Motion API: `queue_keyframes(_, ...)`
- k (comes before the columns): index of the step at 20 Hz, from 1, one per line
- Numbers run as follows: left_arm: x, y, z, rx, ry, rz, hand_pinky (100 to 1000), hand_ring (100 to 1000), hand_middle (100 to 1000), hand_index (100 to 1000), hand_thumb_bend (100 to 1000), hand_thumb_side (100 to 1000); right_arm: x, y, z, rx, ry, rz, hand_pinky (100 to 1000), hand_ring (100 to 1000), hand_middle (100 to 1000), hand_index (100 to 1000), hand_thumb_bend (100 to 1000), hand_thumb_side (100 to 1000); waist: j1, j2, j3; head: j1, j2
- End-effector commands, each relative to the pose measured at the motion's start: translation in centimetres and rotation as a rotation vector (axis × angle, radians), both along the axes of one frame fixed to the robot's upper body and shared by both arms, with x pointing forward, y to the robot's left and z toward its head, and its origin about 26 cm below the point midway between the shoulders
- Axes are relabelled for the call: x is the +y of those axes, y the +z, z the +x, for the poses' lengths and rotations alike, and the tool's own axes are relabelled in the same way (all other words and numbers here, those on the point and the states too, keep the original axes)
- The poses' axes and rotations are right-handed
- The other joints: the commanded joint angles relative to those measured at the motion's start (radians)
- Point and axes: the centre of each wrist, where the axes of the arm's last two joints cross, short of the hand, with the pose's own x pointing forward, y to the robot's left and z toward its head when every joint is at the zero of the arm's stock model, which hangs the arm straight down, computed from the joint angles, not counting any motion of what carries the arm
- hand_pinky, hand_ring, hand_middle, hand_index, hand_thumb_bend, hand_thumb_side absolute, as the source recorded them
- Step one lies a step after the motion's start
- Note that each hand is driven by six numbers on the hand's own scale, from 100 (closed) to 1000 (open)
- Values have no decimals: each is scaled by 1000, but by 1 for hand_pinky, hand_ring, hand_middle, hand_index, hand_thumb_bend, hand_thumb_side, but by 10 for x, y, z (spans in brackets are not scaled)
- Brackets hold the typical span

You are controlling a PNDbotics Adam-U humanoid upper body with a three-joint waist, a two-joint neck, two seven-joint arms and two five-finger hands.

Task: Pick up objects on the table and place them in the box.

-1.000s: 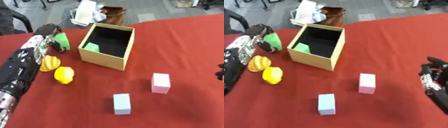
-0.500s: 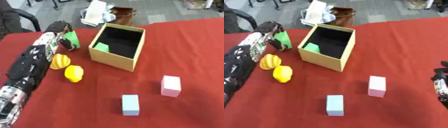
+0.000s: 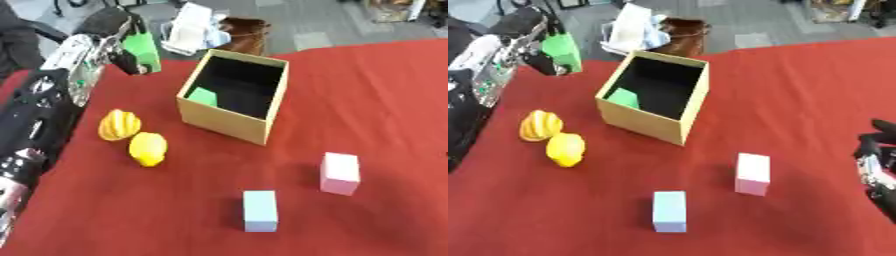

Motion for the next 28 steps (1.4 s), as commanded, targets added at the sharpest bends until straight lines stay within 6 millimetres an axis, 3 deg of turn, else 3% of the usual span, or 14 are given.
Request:
queue_keyframes(1,-11,19,-8,-19,-66,36,593,482,498,684,430,100,-2,8,-1,-30,1,-13,624,628,673,855,100,534,-11,-39,0,-4,-12)
queue_keyframes(8,-56,5,3,39,-190,85,616,508,530,710,451,100,1,7,-1,-25,12,-12,624,629,673,855,100,535,-18,-43,-11,4,-8)
queue_keyframes(12,-66,-8,9,73,-201,118,656,562,601,773,498,100,1,7,-1,-24,15,-9,624,629,673,855,100,538,-17,-45,-19,9,-7)
queue_keyframes(17,-64,-14,12,92,-198,138,660,567,608,779,502,100,1,7,-1,-24,15,-8,624,629,673,855,100,538,-16,-45,-21,8,-7)
queue_keyframes(18,-63,-15,12,94,-196,139,705,632,699,840,545,100,1,7,-1,-24,15,-8,624,629,673,855,100,538,-16,-45,-21,8,-8)
queue_keyframes(20,-54,-16,11,98,-182,133,737,693,770,874,614,163,1,7,-1,-24,12,-8,624,629,673,855,100,540,-13,-44,-17,6,-9)
queue_keyframes(28,-34,-5,1,88,-190,96,752,716,801,893,664,251,0,6,-1,-23,9,-8,625,630,672,855,100,540,-13,-46,-7,5,-8)
